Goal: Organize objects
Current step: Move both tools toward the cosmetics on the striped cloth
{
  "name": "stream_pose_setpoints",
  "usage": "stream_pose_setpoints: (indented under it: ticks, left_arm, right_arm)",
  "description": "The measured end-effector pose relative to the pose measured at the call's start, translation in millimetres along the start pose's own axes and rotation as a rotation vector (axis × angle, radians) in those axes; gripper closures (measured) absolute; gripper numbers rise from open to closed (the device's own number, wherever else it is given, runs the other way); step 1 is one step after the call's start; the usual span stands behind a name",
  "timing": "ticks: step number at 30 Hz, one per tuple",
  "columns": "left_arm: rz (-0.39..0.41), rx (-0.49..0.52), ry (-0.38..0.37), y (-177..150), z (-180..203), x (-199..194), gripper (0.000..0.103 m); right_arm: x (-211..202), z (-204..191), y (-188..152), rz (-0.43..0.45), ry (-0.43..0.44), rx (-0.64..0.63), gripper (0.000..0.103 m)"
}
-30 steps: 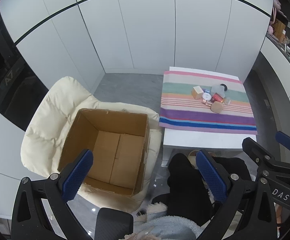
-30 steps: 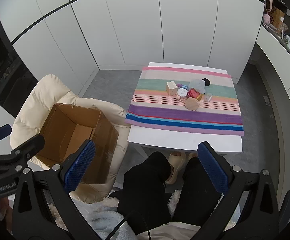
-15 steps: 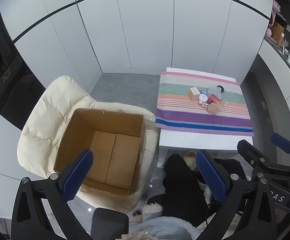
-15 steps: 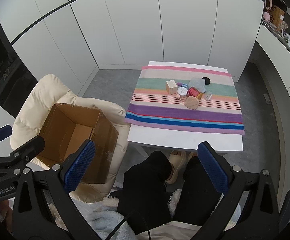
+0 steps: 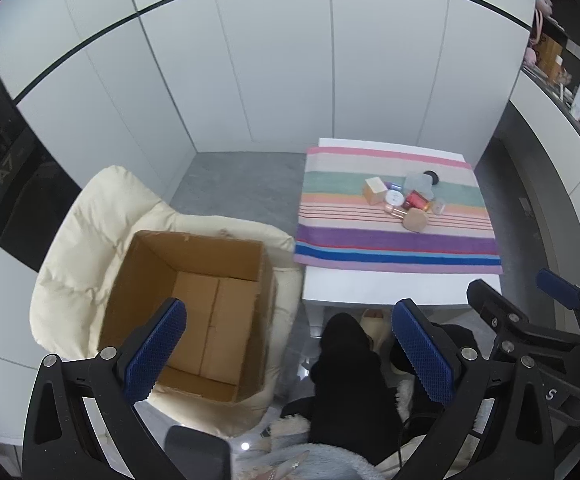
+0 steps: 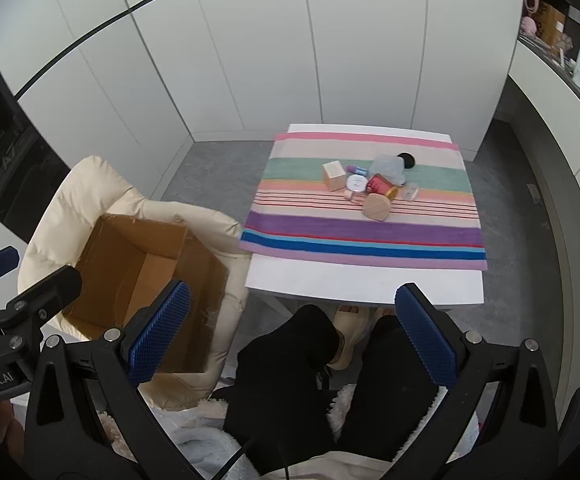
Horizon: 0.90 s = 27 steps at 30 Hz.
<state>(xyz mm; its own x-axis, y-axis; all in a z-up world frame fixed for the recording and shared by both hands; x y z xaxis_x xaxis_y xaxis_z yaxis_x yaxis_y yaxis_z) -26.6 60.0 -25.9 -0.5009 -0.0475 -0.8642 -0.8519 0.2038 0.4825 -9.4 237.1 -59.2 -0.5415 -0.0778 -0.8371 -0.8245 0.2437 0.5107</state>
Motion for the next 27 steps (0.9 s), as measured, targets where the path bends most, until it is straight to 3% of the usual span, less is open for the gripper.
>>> stream_pose_setpoints:
  ticks: [10, 16, 19, 22, 27]
  left_arm:
    - [-0.017, 0.032, -0.066, 35, 72, 26, 0.0]
    - [-0.013, 0.039, -0.135, 55, 122, 44, 0.0]
    - [0.002, 0.043, -0.118, 62, 138, 53, 0.0]
    - [0.006, 0.053, -0.109, 69, 153, 68, 0.0]
    - [-0.032, 0.059, -0.146, 82, 179, 105, 0.001]
  right_arm:
    - [-3, 72, 23, 0.095, -0.155, 0.049, 0.0]
    - [2, 130, 37, 0.107, -0.212, 0.101, 0.0]
    - [5, 157, 40, 0.094, -0.225, 0.129, 0.0]
    - [3, 183, 44, 0.103, -0.292, 0.137, 0.0]
    - [11, 218, 45, 0.118, -0.373, 0.146, 0.0]
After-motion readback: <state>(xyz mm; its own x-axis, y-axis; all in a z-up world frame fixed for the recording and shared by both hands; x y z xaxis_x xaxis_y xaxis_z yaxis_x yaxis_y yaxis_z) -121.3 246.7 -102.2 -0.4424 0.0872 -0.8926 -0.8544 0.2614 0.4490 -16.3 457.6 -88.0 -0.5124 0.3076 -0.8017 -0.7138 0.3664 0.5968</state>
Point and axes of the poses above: each gripper's, at about its wrist camera, not at the fingertips, and x roughly the way its jaws point, z to its right, y to its top, the point moved 3 cm from there along x, roughly the way its jaws point, and after that the axes turned 5 degrees about x, right-handed, at the moved point
